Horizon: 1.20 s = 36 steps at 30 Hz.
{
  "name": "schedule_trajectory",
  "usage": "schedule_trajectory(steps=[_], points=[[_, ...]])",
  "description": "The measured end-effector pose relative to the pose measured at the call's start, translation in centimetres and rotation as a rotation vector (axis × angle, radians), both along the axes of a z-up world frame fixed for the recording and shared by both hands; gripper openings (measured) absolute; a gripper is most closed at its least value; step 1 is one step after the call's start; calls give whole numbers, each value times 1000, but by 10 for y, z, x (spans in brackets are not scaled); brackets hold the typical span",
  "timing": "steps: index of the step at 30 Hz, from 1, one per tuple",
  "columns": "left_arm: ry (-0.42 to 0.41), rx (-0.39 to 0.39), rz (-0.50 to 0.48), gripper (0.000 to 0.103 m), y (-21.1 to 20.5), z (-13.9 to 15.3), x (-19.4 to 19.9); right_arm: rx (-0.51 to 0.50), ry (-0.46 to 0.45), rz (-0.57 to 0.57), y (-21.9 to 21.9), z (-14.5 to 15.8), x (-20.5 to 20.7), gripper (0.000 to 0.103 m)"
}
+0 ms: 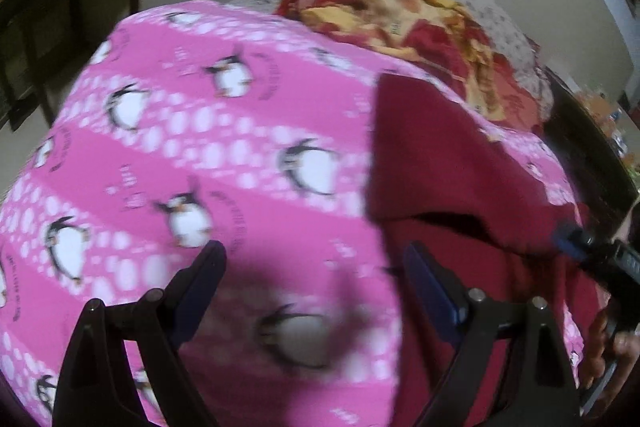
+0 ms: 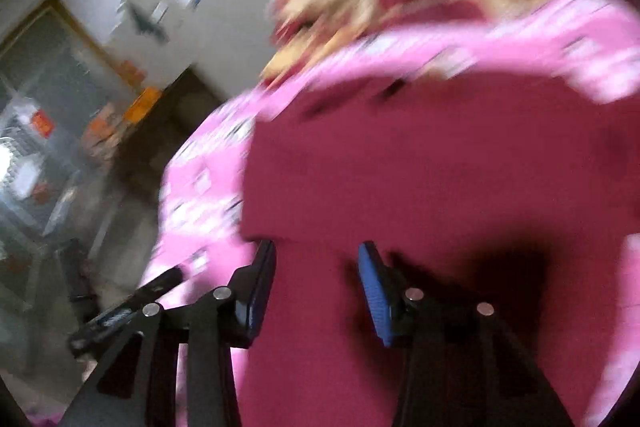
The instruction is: Fold small clothes
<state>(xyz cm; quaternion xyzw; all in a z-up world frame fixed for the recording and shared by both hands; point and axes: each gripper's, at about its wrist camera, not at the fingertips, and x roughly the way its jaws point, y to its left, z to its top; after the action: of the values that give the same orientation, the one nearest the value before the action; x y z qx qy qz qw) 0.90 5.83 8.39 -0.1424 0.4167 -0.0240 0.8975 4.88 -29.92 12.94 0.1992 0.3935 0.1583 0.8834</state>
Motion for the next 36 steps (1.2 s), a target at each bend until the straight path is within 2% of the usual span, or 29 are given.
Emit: schedule_trajectory(steps=[3, 5, 7, 9, 11, 12, 16, 18, 22, 27, 28, 29, 31, 34, 36], points=[[13, 11, -39, 90, -28, -2, 9, -89, 35, -160, -57, 2, 17, 48], [30, 18, -64, 90, -43, -7, 14, -151, 52, -193, -76, -4, 32, 47], [53, 39, -86, 90, -60, -14, 19, -214, 64, -175, -82, -13, 44, 47], [78, 61, -100, 90, -72, -20, 22, -255, 76, -113, -74, -21, 55, 39], [96, 79, -111, 90, -82, -26, 24, -325, 77, -84, -75, -27, 55, 9], [101, 90, -116, 90, -86, -29, 25, -350, 64, -84, -76, -28, 52, 5], [105, 121, -123, 90, -97, -32, 27, -407, -26, -152, -88, -9, 43, 5], [109, 131, -125, 90, -101, -34, 29, -398, 1, -178, -95, -9, 50, 5], [120, 144, -129, 90, -106, -35, 29, -392, 47, -144, -93, -19, 56, 6], [104, 165, -129, 90, -109, -30, 25, -317, -33, -176, -86, 6, 21, 8], [104, 165, -130, 90, -109, -29, 24, -289, -38, -164, -83, 8, 17, 13], [102, 165, -129, 90, -109, -28, 23, -266, -25, -137, -78, 5, 15, 21], [98, 165, -129, 90, -110, -25, 21, -256, 24, -105, -70, -6, 19, 29], [91, 155, -128, 90, -111, -18, 15, -258, 121, -102, -67, -38, 31, 29], [87, 152, -132, 90, -113, -14, 10, -224, 159, -101, -70, -48, 32, 29]])
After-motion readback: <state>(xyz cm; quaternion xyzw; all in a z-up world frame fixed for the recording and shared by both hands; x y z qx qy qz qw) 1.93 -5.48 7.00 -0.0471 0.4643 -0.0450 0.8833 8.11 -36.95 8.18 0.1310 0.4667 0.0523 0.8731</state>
